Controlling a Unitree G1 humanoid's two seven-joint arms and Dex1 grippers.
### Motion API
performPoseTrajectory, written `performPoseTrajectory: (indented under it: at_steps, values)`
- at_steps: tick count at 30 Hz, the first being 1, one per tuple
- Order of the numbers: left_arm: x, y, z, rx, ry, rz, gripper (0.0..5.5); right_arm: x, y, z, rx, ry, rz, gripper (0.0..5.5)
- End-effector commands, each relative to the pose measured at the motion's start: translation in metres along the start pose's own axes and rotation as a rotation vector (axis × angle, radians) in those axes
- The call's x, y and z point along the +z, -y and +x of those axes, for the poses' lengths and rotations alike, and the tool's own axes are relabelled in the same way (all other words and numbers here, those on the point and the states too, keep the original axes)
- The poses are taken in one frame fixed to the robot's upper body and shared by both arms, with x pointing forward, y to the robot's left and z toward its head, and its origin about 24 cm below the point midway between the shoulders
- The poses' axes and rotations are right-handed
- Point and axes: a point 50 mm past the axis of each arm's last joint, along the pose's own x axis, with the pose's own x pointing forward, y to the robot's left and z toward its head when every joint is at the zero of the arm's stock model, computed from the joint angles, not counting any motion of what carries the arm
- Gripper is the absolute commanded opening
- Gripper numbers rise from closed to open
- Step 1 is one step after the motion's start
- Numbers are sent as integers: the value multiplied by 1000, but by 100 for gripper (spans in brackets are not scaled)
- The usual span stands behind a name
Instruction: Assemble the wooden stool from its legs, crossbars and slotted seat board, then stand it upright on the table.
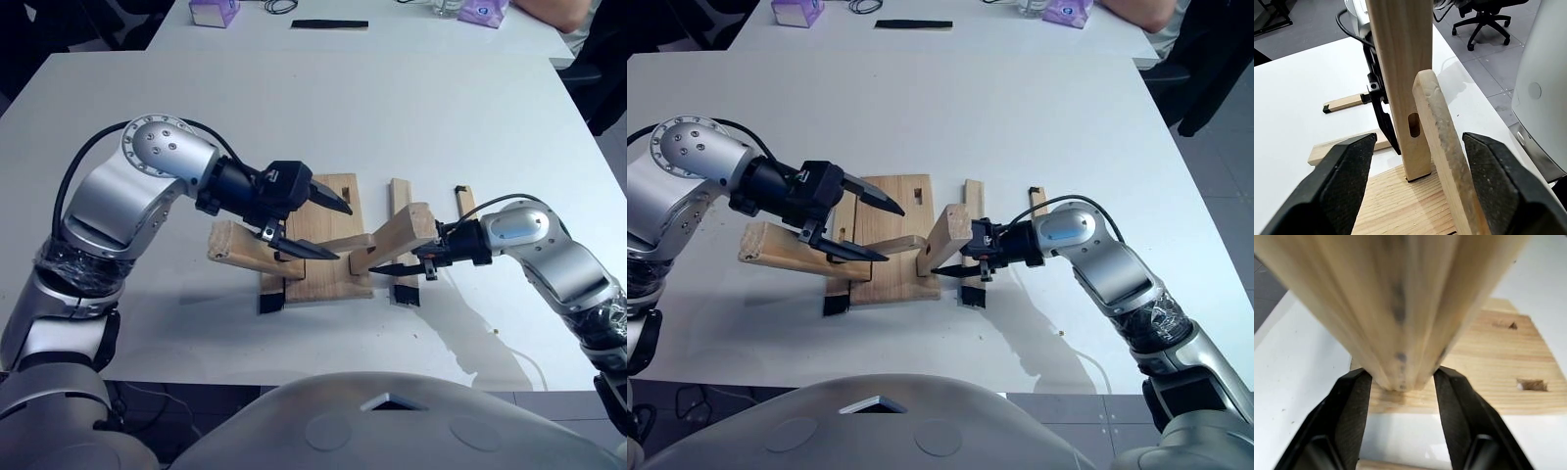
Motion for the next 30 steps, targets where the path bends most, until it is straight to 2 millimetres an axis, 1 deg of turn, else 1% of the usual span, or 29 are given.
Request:
performPoseTrajectory:
  at_steps: [1,9,13,16,23,30]
  values:
    - [-7,3,5,-12,-21,-15,326,-19,-12,5,65,-90,57,192]
    - [-19,4,9,-8,-39,-36,326,-20,-13,6,72,-93,51,68]
    - [-16,3,8,16,-24,-26,326,-17,-11,5,61,-79,45,5]
    - [-13,0,6,39,-10,-17,326,-15,-11,5,60,-74,41,2]
    - [-14,0,6,58,-6,-18,326,-14,-11,6,66,-73,37,2]
    - [-11,-1,5,68,33,-41,326,-14,-13,6,74,-73,36,2]
